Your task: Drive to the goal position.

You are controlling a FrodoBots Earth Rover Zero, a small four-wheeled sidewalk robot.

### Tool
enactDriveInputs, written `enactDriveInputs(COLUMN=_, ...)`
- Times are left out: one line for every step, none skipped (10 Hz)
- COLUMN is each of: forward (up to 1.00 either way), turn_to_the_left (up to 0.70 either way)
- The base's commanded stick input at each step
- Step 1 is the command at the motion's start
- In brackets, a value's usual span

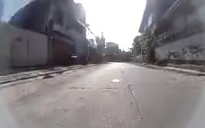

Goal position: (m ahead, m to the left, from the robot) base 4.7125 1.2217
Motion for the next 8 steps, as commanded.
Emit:
enactDriveInputs(forward=0.70, turn_to_the_left=0.35)
enactDriveInputs(forward=0.70, turn_to_the_left=0.35)
enactDriveInputs(forward=0.70, turn_to_the_left=0.35)
enactDriveInputs(forward=0.70, turn_to_the_left=0.35)
enactDriveInputs(forward=0.70, turn_to_the_left=0.35)
enactDriveInputs(forward=0.70, turn_to_the_left=0.35)
enactDriveInputs(forward=0.70, turn_to_the_left=0.35)
enactDriveInputs(forward=0.70, turn_to_the_left=0.35)
